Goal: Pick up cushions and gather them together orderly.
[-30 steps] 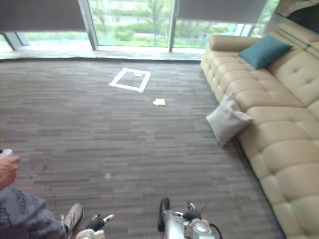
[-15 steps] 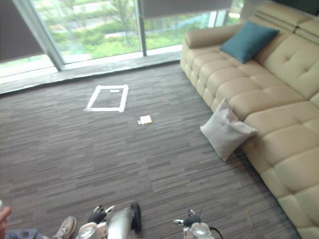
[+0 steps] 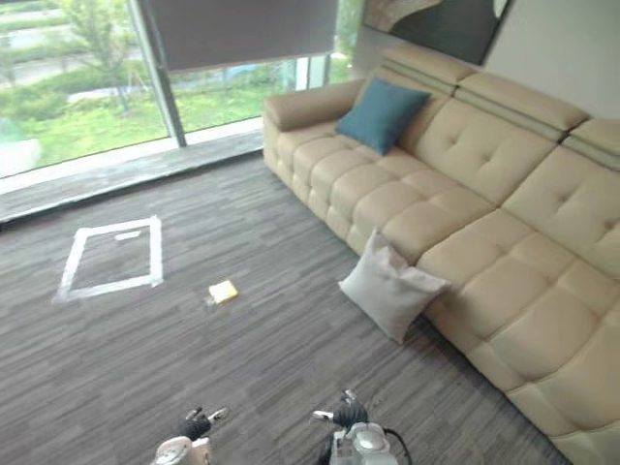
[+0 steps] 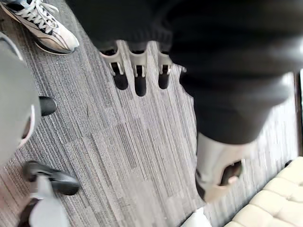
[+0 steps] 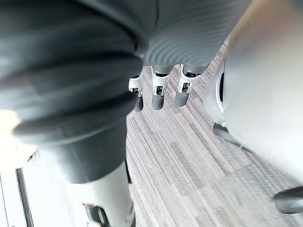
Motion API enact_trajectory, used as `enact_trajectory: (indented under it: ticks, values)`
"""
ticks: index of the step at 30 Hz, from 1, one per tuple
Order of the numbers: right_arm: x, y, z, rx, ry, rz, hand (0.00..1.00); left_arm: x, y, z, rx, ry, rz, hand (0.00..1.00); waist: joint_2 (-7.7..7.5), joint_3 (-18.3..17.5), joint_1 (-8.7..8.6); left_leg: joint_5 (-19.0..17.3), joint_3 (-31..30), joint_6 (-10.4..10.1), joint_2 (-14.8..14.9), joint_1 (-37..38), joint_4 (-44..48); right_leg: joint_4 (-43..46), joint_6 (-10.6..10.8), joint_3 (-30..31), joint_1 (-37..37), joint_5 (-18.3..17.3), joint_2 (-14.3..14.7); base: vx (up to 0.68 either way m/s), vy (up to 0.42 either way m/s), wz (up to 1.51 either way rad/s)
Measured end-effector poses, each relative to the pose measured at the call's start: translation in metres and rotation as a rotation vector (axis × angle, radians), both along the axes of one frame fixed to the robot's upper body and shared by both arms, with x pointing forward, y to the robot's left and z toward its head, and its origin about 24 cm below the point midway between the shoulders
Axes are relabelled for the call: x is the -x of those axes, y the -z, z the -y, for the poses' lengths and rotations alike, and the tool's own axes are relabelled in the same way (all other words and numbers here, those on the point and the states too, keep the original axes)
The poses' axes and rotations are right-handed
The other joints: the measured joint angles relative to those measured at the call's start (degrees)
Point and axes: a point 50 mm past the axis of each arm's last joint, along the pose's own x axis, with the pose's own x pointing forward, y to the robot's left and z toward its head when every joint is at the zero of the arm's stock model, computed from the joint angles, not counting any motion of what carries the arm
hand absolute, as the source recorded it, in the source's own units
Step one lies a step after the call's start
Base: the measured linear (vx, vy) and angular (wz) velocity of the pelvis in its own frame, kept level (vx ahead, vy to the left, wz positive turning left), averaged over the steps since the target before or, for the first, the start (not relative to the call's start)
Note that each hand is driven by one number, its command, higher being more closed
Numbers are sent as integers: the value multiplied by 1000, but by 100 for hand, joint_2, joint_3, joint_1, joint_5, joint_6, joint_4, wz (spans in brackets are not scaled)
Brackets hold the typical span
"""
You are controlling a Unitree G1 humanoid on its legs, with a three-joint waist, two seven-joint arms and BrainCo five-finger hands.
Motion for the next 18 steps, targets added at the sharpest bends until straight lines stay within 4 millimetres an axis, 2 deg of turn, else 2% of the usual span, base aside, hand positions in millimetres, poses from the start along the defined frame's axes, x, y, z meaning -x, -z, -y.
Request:
enact_trajectory:
  ticks: [1, 2, 3, 4, 5, 6, 7, 8, 9, 10, 12, 13, 14, 15, 16, 17, 18]
  values:
    - [-1, -1, 2, 4, -3, 5, 0, -1, 0, 1, 1, 0, -1, 0, -42, 8, -11, -29, -63, -48, -17, 86, 9, 85, -246, 136, -2, 54, 34, 454, -106, -14]
    - [-4, -2, 8, 21, -13, 10, 0, -1, 1, 7, 18, 2, -4, 0, 187, 44, 12, -13, -197, -99, 124, 171, 48, 300, -267, 134, 17, -51, 136, 547, -218, -24]
    - [-3, -1, 11, 28, -20, 7, 0, 1, 2, 10, 26, -2, -3, 0, 288, 1, -4, 1, -485, -155, 262, 106, 501, 264, -196, 163, 118, -388, 225, 452, -194, -28]
    - [-3, -1, 12, 29, -20, 6, 0, 1, 1, 11, 28, -2, -1, 0, 313, -21, -10, -11, -524, -175, 319, 37, 704, 238, -191, 179, 153, -430, 252, 419, -213, -18]
    - [-3, -1, 12, 30, -19, 5, 0, 1, 1, 11, 29, -6, -1, 0, 348, -44, -34, -44, -634, -228, 470, -239, 1406, 185, -162, 213, 235, -564, 341, 298, -146, -18]
    - [-2, -1, 13, 33, -18, 2, 0, -1, 0, 9, 24, -21, 11, 0, 396, -58, -45, 41, -795, -368, 797, -770, 2710, 106, -149, 230, 372, -679, 490, 377, -170, -24]
    - [-2, -1, 13, 32, -18, 1, 0, -2, 0, 10, 28, -32, 19, 0, 435, -43, -39, 210, -882, -461, 975, -1004, 3330, 67, -218, 261, 463, -714, 598, 373, -124, -52]
    - [-1, 0, 13, 36, -25, -2, 0, -2, -1, 10, 31, -50, 32, 0, 458, -18, 5, 551, -1031, -510, 1327, -1433, 4408, 9, -326, 382, 674, -816, 803, 477, -51, -81]
    - [0, 0, 13, 41, -22, -11, 0, -3, -2, 7, 28, -67, 41, 0, 492, 11, 38, 501, -1090, -417, 1536, -1738, 5186, -35, -436, 575, 963, -985, 959, 540, -25, -101]
    - [2, 1, 12, 40, -24, -21, 0, -4, -3, 4, 20, -80, 50, 0, 421, 39, 44, 379, -1100, -323, 1538, -1959, 5413, -127, -422, 804, 1215, -1071, 990, 462, 8, -97]
    - [6, 4, 12, 41, -27, -42, 0, -6, -4, 4, 21, -85, 61, 0, 392, 37, 78, 109, -1060, -150, 1513, -2364, 5237, -361, -387, 1138, 1560, -1099, 987, 317, 40, -79]
    - [6, 4, 12, 41, -26, -43, 0, -6, -5, 3, 19, -90, 66, 0, 394, 37, 94, 58, -1058, -130, 1504, -2459, 5101, -407, -366, 1206, 1622, -1109, 970, 803, 396, -171]
    - [9, 5, 11, 40, -30, -57, 0, -11, -8, 3, 24, -103, 94, 0, 361, 59, 274, -6, -1715, -130, 1052, -3047, 2673, -540, 84, 1937, 2044, -1360, 697, 810, 507, -173]
    - [11, 6, 10, 42, -40, -62, 0, -11, -7, 5, 30, -102, 92, 0, 392, 35, 316, 250, -1912, -224, 907, -3018, 1996, -488, 273, 2101, 2074, -1495, 639, 915, 639, -199]
    - [13, 6, 10, 52, -70, -72, 0, -8, -6, 7, 36, -110, 82, 0, 553, -27, 352, 976, -2016, -201, 964, -3018, 1734, -332, 501, 2334, 2094, -1675, 695, 414, 381, -72]
    - [13, 7, 6, 43, -76, -74, 0, -10, -7, 3, 27, -104, 83, 0, 448, -14, 356, 952, -1942, -169, 892, -3021, 1822, -302, 562, 2378, 2105, -1717, 605, 483, 431, -50]
    - [13, 7, -4, 14, -74, -70, 0, -13, -8, -2, 14, -101, 88, 0, 221, -51, 271, 746, -1792, -102, 770, -3019, 1848, -348, 546, 2368, 2024, -1596, 417, 608, 577, -124]
